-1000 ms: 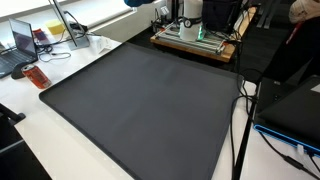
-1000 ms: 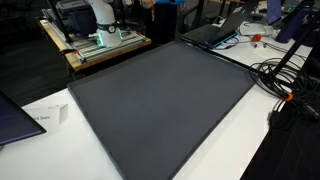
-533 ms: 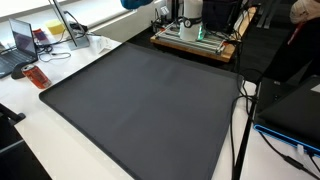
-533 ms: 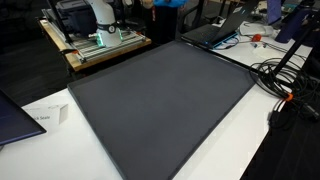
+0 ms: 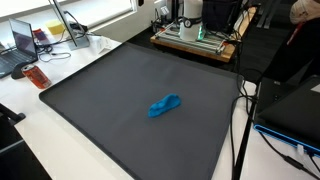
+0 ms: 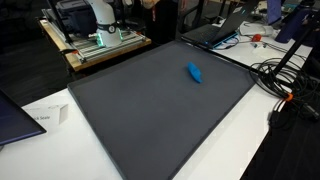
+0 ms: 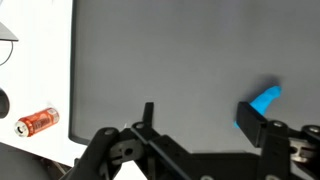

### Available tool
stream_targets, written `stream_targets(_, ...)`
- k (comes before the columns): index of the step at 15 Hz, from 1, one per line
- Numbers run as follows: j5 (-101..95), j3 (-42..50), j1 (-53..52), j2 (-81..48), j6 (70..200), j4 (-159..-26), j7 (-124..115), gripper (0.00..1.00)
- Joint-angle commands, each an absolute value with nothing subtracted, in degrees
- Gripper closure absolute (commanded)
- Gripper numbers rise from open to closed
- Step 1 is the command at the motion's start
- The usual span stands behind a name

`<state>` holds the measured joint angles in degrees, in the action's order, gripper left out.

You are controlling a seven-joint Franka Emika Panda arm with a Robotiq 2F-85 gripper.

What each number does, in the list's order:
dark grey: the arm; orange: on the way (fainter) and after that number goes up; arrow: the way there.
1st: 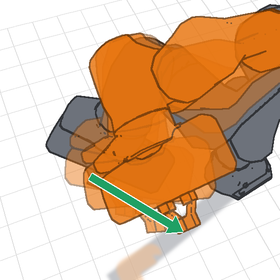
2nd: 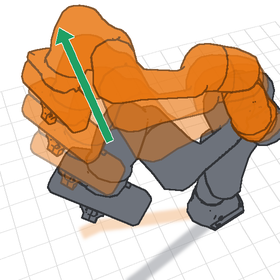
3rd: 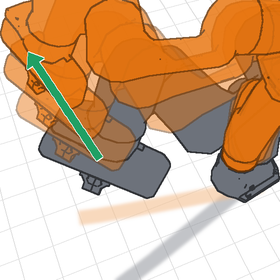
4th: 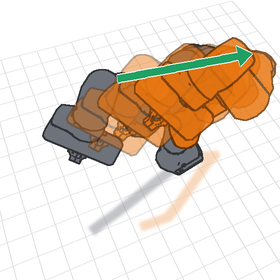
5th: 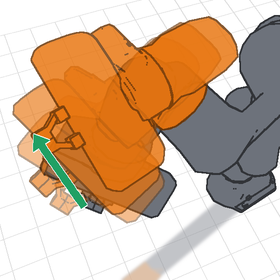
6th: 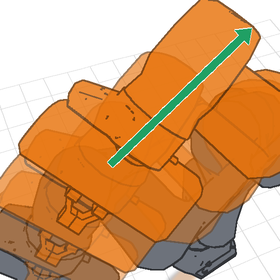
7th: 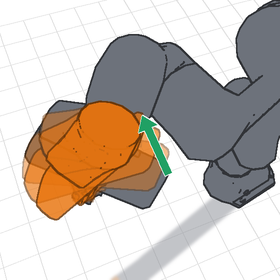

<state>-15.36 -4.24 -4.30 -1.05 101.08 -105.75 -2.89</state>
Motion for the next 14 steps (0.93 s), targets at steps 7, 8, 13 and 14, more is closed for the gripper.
stream_targets(7, -7.66, -3.88, -3.87, -4.11, 104.19, -102.81, -2.51, 0.00)
stream_targets(8, -6.17, -3.87, -3.91, -4.63, 105.28, -102.68, -4.38, 0.00)
stream_targets(13, -7.95, -4.22, -5.88, -8.43, 113.39, -102.56, -20.79, 0.00)
stream_targets(14, -10.45, -4.12, -6.73, -9.11, 113.46, -102.66, -25.83, 0.00)
